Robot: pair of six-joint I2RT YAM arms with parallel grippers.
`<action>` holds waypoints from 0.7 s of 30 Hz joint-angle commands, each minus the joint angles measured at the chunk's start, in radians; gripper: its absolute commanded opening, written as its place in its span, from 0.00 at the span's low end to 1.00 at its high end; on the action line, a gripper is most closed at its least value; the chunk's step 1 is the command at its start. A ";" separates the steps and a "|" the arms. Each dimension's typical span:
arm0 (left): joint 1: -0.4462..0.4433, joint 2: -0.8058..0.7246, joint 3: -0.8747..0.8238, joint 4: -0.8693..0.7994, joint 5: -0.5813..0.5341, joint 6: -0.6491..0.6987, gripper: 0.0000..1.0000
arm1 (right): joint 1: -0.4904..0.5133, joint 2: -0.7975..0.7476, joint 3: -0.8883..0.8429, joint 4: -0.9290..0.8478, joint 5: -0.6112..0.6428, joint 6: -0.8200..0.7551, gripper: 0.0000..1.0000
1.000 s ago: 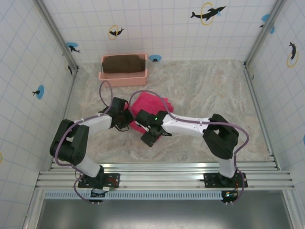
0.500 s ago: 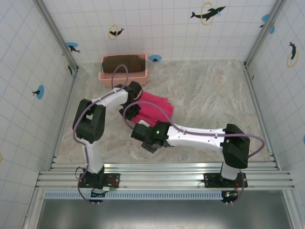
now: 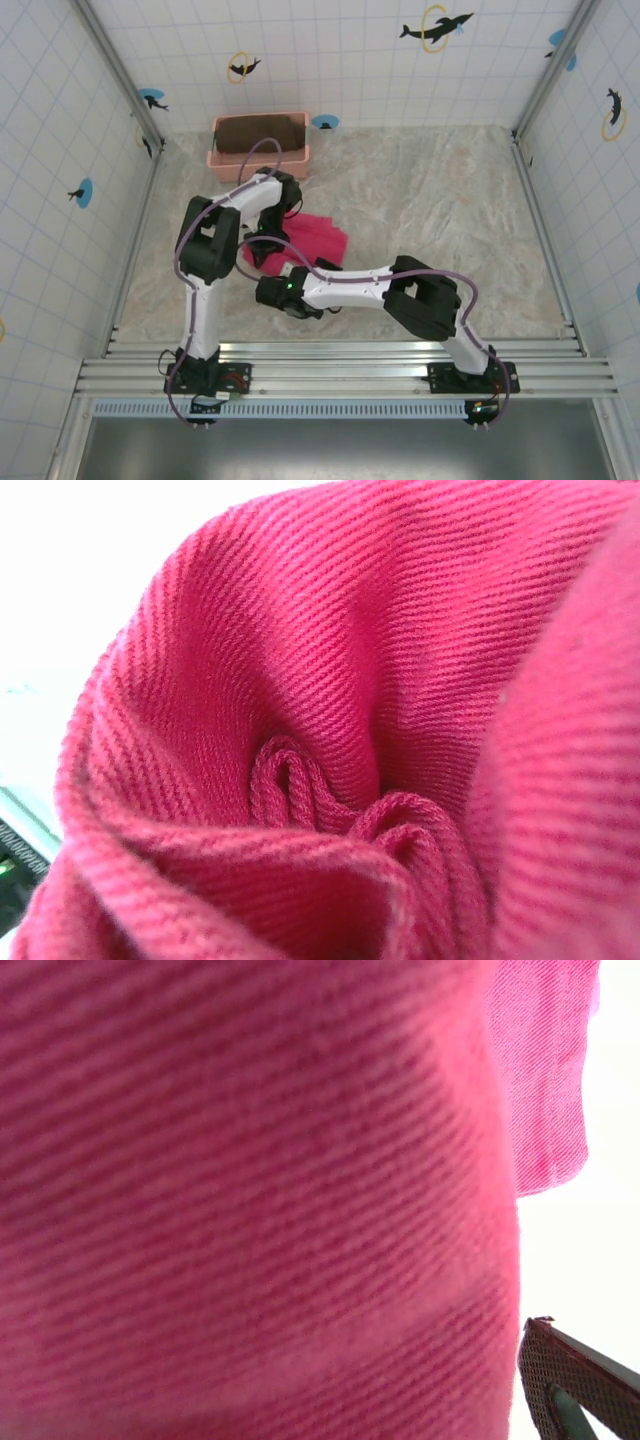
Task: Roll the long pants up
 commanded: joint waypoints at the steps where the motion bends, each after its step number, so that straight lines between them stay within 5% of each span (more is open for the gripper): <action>1: 0.006 0.113 -0.013 -0.136 -0.064 -0.008 0.00 | 0.001 0.041 0.069 -0.033 0.098 0.005 0.99; 17: 0.010 0.291 0.226 -0.268 -0.058 -0.008 0.00 | 0.098 0.167 0.109 -0.106 0.262 -0.015 0.99; 21: 0.010 0.268 0.200 -0.252 -0.053 -0.009 0.00 | 0.085 0.167 0.071 -0.077 0.247 -0.017 0.89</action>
